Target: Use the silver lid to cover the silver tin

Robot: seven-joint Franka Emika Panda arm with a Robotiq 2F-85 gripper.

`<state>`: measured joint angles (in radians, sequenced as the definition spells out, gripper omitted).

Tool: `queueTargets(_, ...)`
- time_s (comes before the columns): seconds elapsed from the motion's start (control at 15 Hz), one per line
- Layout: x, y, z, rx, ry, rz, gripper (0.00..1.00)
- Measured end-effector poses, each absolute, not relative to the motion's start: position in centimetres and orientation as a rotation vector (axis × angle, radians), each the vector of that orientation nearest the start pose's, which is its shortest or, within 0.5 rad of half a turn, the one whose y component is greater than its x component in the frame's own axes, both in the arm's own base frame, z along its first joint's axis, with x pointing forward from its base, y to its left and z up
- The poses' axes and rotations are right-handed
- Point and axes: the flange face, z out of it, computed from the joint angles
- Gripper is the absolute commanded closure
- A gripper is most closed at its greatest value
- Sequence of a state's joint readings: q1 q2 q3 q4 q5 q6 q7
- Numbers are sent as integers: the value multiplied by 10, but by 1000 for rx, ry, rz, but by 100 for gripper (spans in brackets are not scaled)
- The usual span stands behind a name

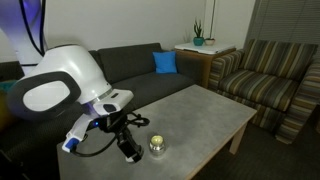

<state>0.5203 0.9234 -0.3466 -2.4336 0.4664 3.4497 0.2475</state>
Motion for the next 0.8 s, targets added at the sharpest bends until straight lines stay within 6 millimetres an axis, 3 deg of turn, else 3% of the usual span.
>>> queueTargets(0.27,472,-9,41,-3290,366,-583,56)
queueTargets(0.47,510,-6,64,-3198,253,-592,56)
queueTargets(0.8,544,-8,61,-3156,271,-379,56)
